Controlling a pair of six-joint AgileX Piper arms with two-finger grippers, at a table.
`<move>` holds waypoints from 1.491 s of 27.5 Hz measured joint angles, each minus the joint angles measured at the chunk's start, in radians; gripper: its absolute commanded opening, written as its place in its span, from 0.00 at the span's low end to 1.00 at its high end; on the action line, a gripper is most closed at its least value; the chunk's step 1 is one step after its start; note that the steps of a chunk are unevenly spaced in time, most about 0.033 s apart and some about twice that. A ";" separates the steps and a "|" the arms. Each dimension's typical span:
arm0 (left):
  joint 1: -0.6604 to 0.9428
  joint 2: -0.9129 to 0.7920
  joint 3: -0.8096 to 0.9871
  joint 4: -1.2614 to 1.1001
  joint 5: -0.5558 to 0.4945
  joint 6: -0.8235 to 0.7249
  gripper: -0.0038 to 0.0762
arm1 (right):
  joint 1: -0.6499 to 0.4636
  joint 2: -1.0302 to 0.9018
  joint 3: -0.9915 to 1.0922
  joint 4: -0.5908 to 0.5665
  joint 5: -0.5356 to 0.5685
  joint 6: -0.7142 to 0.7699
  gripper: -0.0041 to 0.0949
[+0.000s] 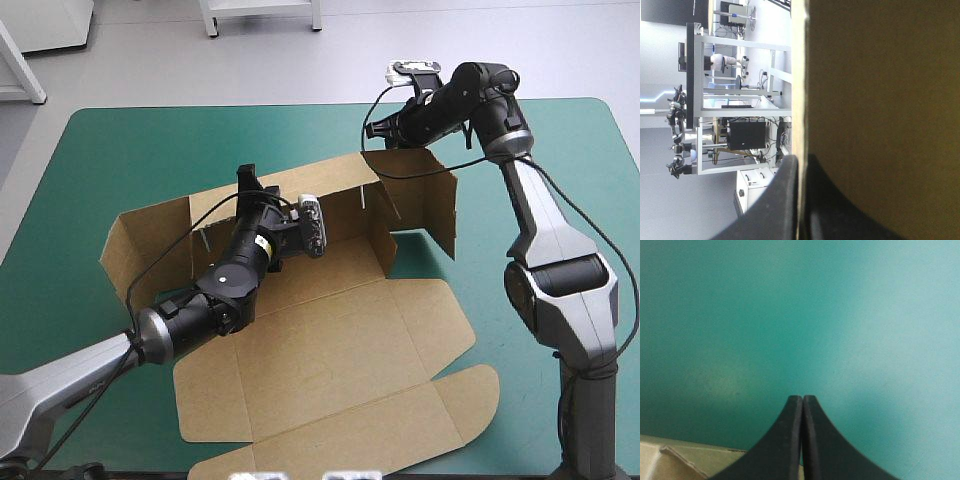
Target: Fold the box
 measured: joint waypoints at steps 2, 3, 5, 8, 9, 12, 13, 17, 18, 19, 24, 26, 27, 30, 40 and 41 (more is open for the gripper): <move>0.000 0.000 0.000 0.000 0.000 0.000 0.04 | 0.000 -0.013 0.009 0.007 0.004 0.008 0.02; 0.000 0.000 0.000 0.000 0.000 0.000 0.04 | 0.000 -0.021 0.017 0.010 0.004 0.010 0.02; 0.000 0.000 0.000 0.000 -0.002 0.000 0.04 | 0.000 -0.058 0.069 0.016 0.003 0.013 0.02; 0.000 -0.001 0.000 0.000 -0.009 -0.001 0.04 | 0.000 -0.133 0.230 0.016 0.003 -0.004 0.02; 0.000 -0.001 0.000 0.000 -0.010 -0.001 0.04 | 0.000 -0.145 0.252 0.015 0.004 -0.012 0.02; 0.000 -0.001 0.000 0.000 -0.011 -0.003 0.04 | 0.002 -0.187 0.321 0.018 0.001 -0.046 0.02; 0.000 -0.001 0.000 0.000 -0.011 -0.003 0.04 | 0.003 -0.213 0.351 0.019 -0.011 -0.060 0.02; 0.000 -0.001 0.000 -0.001 -0.012 -0.004 0.04 | 0.003 -0.305 0.470 0.047 -0.090 -0.115 0.02; 0.000 -0.001 0.000 -0.001 -0.012 -0.004 0.04 | 0.003 -0.327 0.508 0.057 -0.115 -0.131 0.02; 0.000 -0.001 0.000 -0.001 -0.012 -0.004 0.04 | 0.003 -0.343 0.540 0.066 -0.137 -0.146 0.02; 0.000 -0.001 0.000 -0.001 -0.013 -0.005 0.04 | -0.001 -0.426 0.761 0.161 -0.294 -0.295 0.02; 0.000 -0.001 0.000 -0.001 -0.013 -0.008 0.04 | -0.012 -0.462 0.854 0.234 -0.355 -0.397 0.02; 0.000 -0.001 0.000 -0.001 -0.013 -0.008 0.04 | -0.018 -0.477 0.899 0.267 -0.378 -0.443 0.02; 0.000 -0.001 0.000 -0.003 -0.013 -0.008 0.04 | -0.043 -0.532 1.022 0.401 -0.450 -0.638 0.02; 0.000 -0.001 -0.001 -0.007 -0.013 -0.008 0.04 | -0.101 -0.591 1.244 0.748 -0.507 -1.148 0.06; 0.000 -0.001 -0.001 -0.007 -0.013 -0.008 0.04 | -0.101 -0.592 1.244 0.743 -0.505 -1.161 0.10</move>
